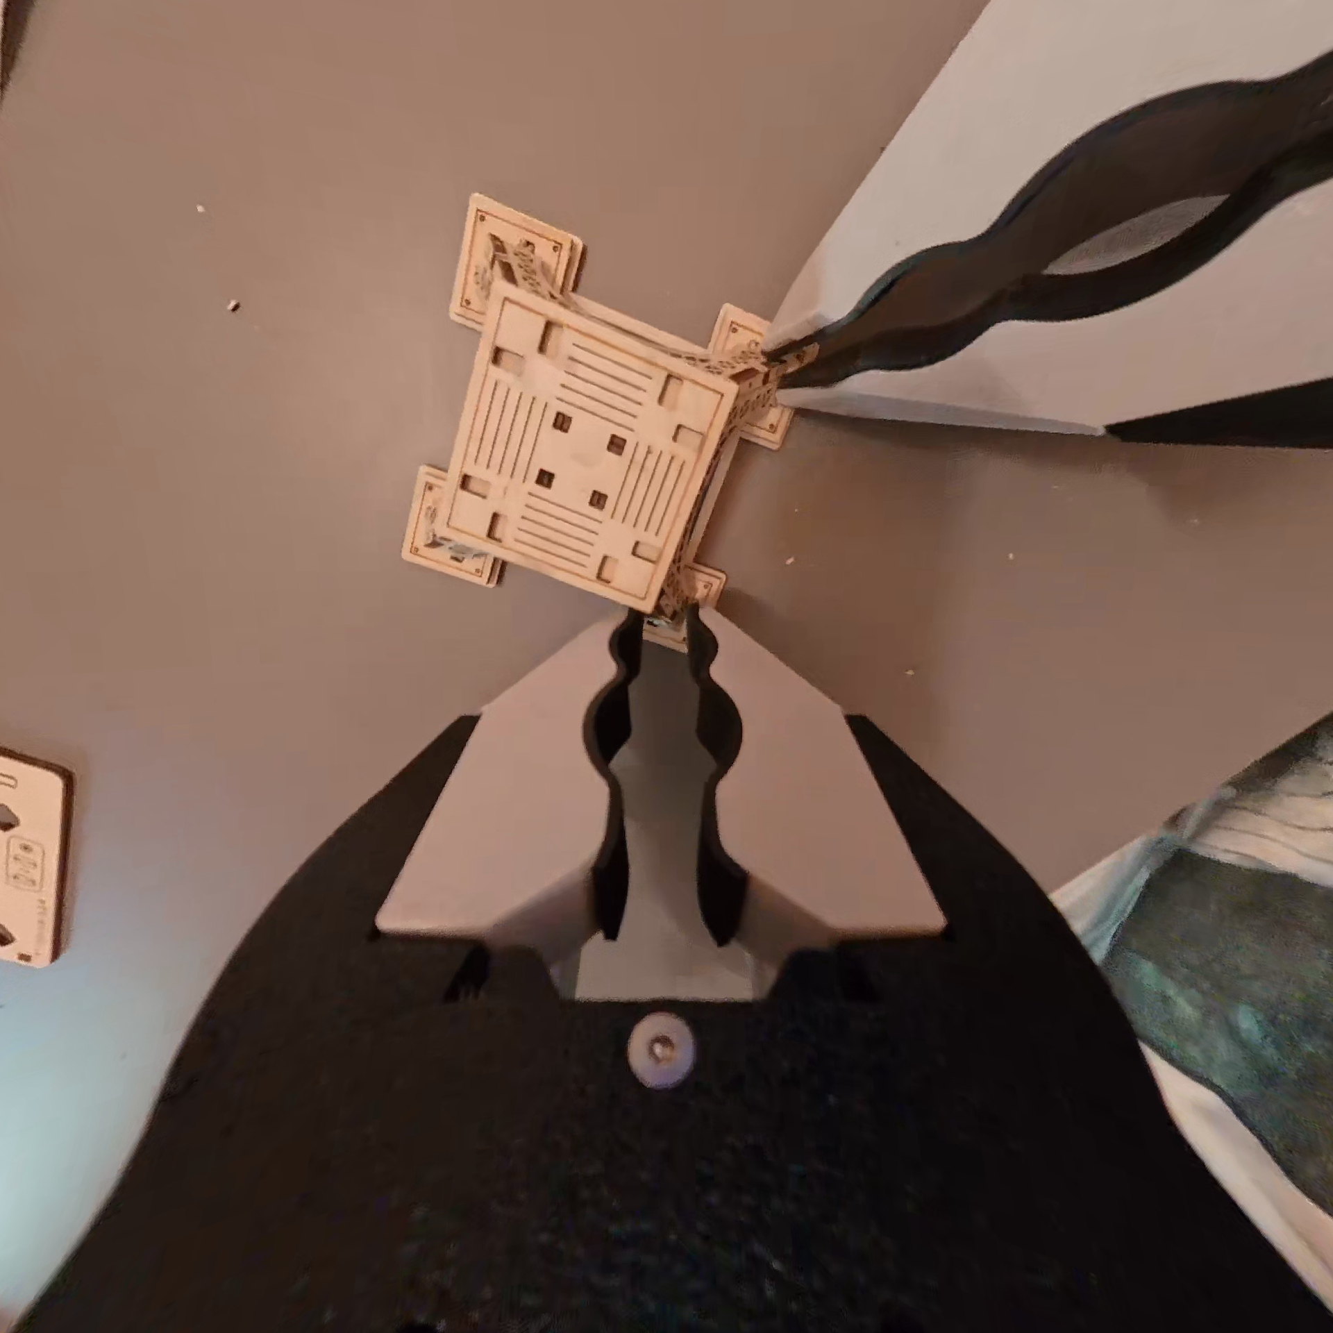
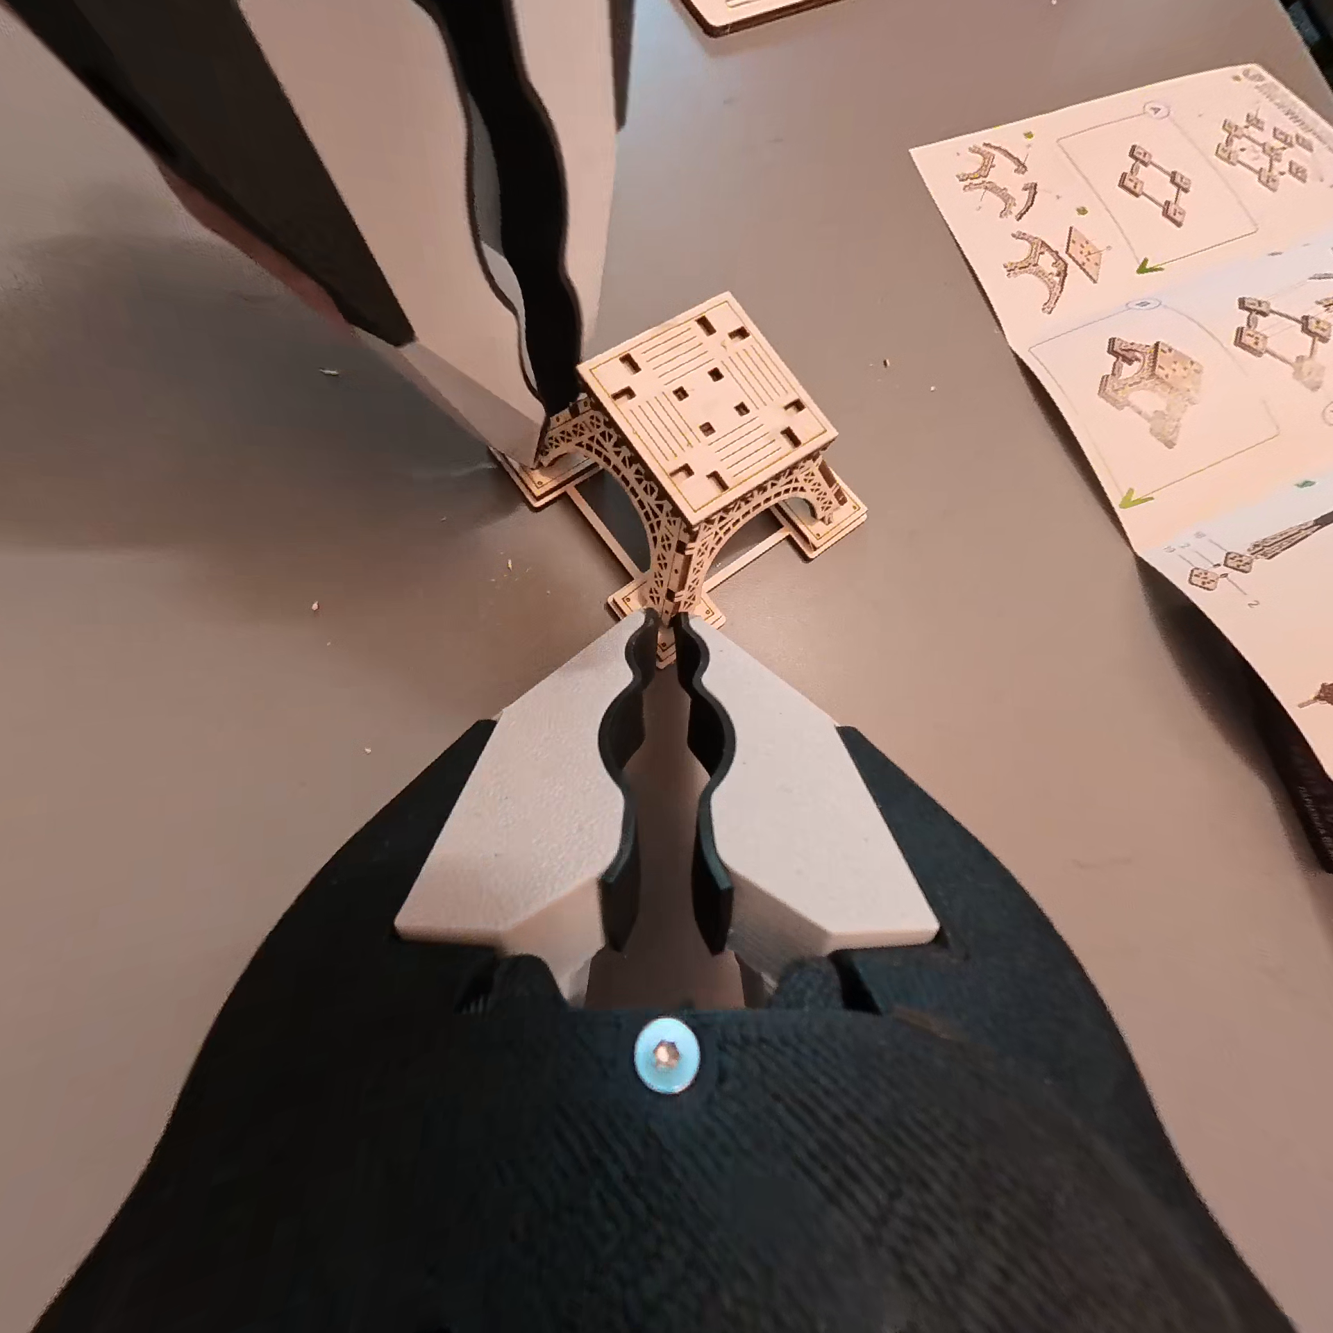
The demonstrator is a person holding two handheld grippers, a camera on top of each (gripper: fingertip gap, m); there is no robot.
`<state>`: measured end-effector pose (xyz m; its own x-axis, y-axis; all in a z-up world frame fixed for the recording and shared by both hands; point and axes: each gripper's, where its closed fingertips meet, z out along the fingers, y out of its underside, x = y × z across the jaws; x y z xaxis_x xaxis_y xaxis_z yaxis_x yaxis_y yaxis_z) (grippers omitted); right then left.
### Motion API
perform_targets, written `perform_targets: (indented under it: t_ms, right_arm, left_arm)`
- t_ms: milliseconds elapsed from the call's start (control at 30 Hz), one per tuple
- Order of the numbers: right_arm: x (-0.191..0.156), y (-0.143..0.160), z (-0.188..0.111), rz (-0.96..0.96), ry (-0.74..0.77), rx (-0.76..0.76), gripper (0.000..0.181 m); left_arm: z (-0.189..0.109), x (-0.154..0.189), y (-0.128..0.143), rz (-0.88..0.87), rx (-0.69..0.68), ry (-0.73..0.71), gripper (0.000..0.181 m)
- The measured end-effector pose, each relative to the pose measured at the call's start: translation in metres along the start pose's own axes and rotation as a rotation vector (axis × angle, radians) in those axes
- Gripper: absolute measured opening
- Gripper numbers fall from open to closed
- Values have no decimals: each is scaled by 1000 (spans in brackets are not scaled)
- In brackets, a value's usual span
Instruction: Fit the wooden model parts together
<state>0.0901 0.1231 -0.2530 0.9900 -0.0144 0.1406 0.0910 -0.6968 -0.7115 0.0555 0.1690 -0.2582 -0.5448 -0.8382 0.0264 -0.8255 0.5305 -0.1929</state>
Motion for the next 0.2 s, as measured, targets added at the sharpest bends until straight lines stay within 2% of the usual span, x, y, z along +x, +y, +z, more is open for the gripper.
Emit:
perform_targets:
  t_ms: [33, 200]
  right_arm:
    - [0, 0, 0, -6, 4, -3, 3]
    - [0, 0, 0, -1, 3, 4, 3]
  left_arm:
    - [0, 0, 0, 12, -19, 0, 9]
    - [0, 0, 0, 24, -79, -16, 9]
